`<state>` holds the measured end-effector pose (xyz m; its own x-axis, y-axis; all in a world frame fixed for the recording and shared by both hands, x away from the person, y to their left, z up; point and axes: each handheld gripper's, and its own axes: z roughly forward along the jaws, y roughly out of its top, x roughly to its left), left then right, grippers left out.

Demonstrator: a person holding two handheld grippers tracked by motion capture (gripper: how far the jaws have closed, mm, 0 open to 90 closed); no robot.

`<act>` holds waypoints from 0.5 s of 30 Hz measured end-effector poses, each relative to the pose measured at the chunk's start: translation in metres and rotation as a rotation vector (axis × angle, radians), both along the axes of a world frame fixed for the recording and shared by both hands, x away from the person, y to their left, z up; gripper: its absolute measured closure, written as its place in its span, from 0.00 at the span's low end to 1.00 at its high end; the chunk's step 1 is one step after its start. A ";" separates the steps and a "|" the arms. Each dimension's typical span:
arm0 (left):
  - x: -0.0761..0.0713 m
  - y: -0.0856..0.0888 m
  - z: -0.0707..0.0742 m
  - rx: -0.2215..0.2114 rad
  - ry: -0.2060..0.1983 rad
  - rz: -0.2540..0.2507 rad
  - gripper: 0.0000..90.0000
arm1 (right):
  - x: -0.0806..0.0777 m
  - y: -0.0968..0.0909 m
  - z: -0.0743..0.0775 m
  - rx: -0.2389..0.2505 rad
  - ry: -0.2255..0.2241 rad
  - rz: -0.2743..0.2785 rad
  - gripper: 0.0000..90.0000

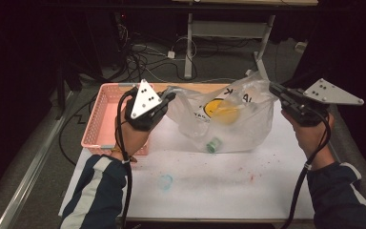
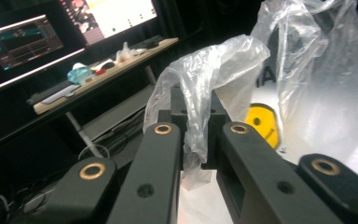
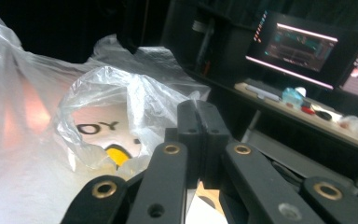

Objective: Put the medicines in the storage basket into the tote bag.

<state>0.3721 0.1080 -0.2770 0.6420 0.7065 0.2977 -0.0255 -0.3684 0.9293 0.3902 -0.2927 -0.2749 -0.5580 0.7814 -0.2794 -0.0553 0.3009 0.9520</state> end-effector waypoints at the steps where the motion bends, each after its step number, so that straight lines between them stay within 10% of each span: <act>1: 0.006 -0.001 0.001 -0.003 0.003 0.012 0.95 | 0.005 -0.001 0.001 0.000 0.001 -0.013 1.00; 15: 0.085 -0.015 0.005 0.014 0.088 0.139 0.95 | 0.079 -0.010 0.009 0.022 0.116 -0.169 1.00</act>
<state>0.4571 0.0927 -0.2719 0.5624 0.7865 0.2553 0.1078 -0.3758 0.9204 0.4688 -0.3028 -0.2659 -0.4455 0.8719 -0.2032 0.1044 0.2760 0.9555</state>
